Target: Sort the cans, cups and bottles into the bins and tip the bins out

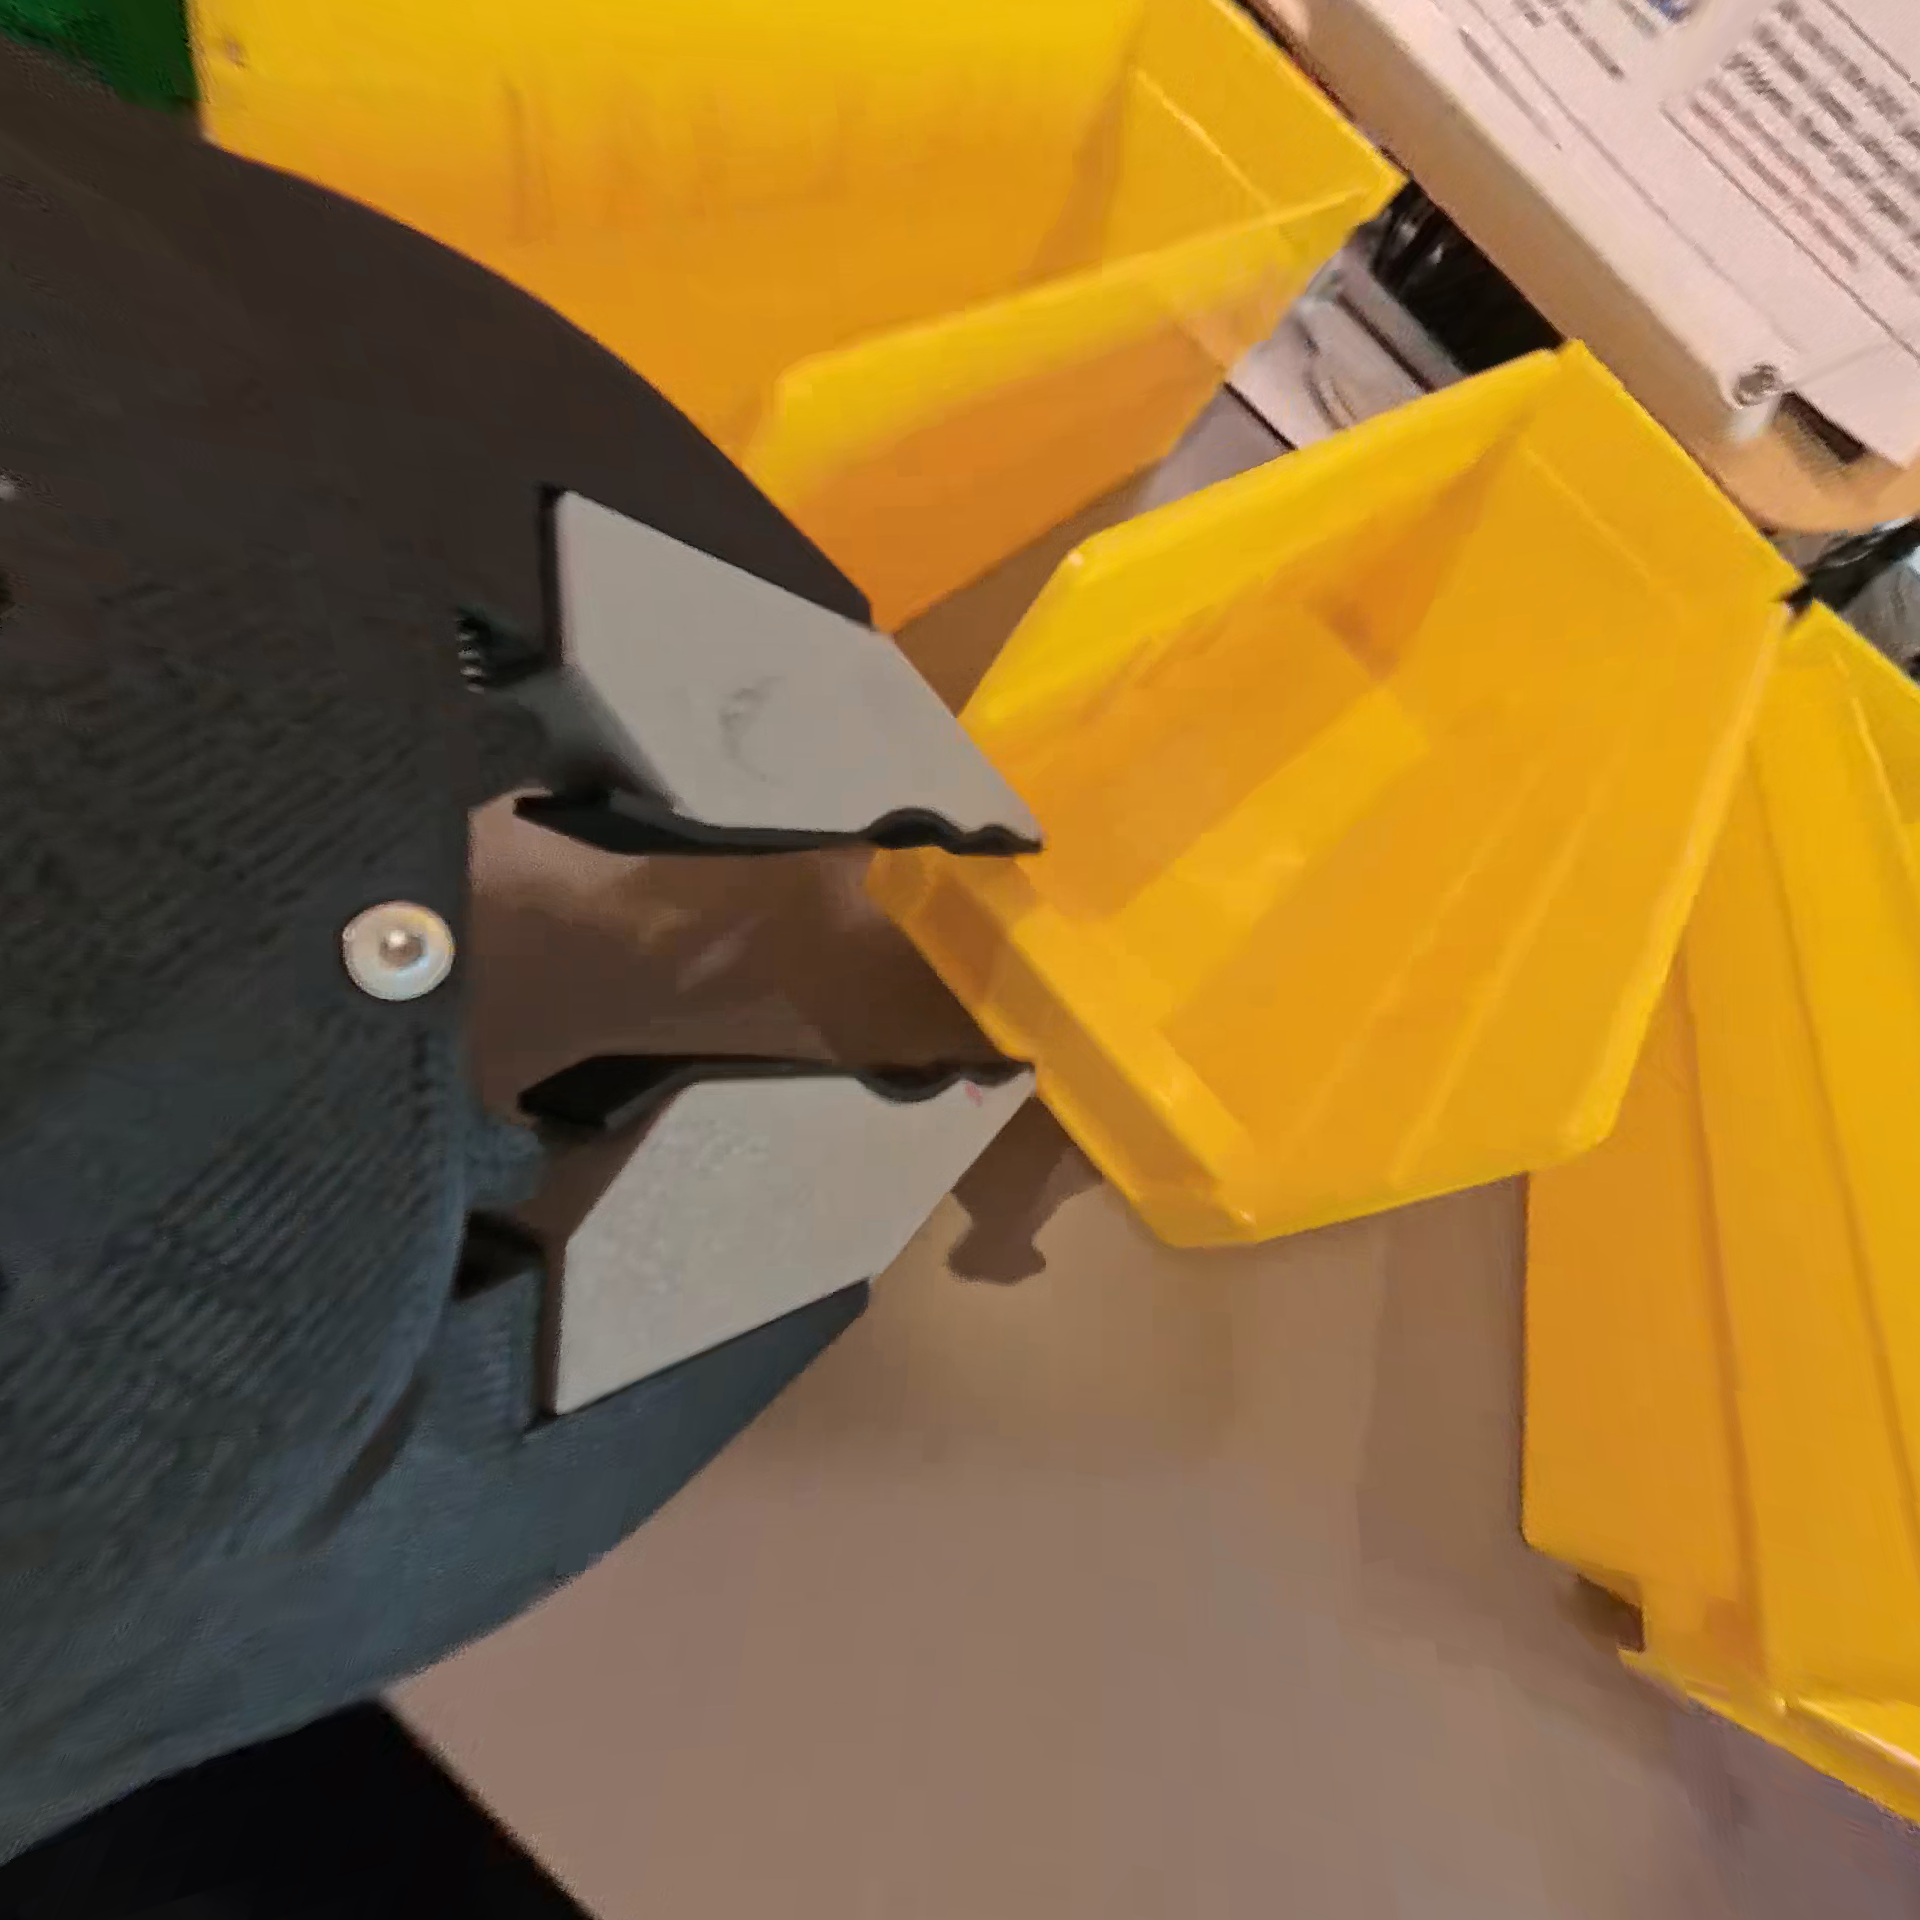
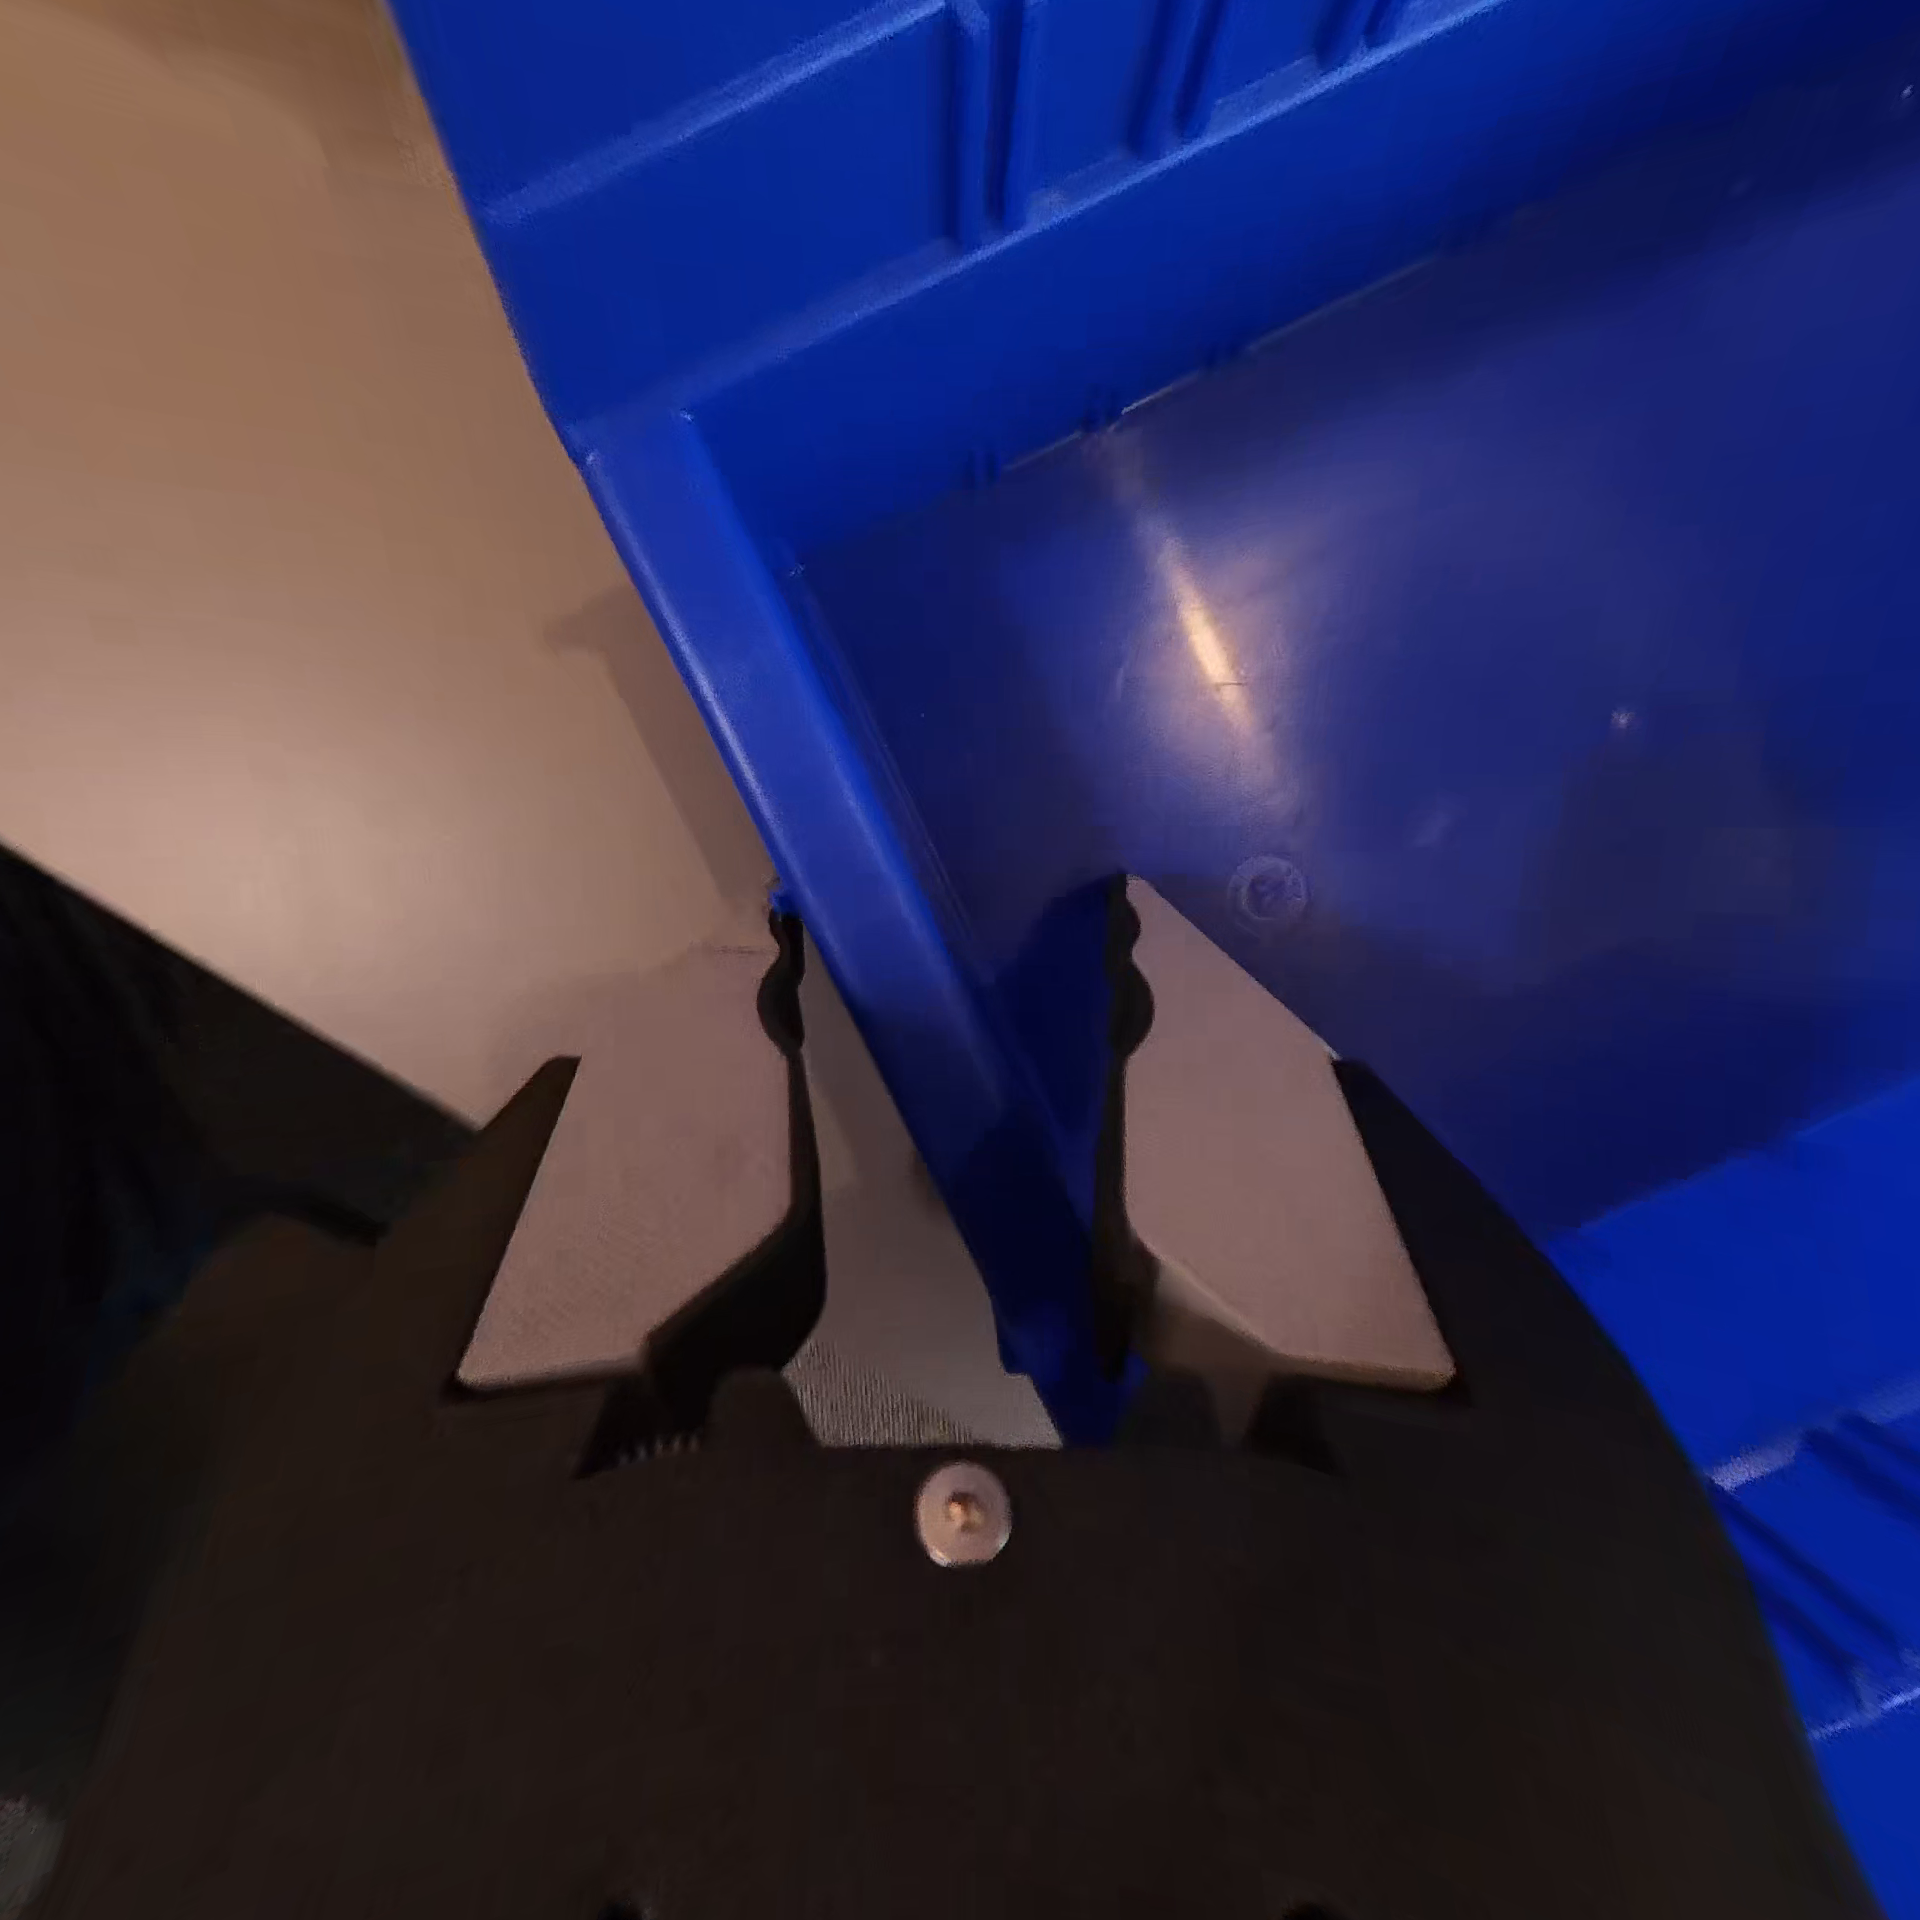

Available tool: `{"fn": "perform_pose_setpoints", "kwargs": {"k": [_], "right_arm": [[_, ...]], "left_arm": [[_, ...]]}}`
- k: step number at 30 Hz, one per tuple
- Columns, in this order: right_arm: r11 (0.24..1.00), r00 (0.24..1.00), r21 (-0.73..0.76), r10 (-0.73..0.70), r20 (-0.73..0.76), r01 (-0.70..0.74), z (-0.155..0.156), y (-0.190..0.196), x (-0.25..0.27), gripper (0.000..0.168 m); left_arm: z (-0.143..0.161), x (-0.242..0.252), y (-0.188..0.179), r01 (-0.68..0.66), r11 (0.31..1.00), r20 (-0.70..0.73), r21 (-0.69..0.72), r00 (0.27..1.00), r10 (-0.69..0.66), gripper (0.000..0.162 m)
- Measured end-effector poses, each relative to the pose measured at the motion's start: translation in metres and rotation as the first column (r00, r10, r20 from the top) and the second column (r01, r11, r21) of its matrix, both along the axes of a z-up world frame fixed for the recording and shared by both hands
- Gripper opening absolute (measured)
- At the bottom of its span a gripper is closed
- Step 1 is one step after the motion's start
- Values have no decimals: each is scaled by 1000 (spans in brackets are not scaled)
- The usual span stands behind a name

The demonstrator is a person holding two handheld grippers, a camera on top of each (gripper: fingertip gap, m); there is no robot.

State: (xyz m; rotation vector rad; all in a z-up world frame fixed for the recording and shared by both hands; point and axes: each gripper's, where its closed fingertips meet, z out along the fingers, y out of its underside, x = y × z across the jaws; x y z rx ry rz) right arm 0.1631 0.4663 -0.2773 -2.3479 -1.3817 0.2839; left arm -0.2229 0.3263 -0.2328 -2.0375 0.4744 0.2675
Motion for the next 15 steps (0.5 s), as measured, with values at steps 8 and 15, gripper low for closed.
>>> {"fn": "perform_pose_setpoints", "kwargs": {"k": [8, 15], "right_arm": [[1000, 956, 9, -9, -295, 12, 52, -40, 16, 58], [990, 801, 126, 26, -598, 62, 103, -65, -24, 63]], "left_arm": [[45, -20, -86, 30, 997, 184, 69, 982, -42, 47], [46, -170, -149, -338, 941, 83, 9, 938, 336, 48]]}}
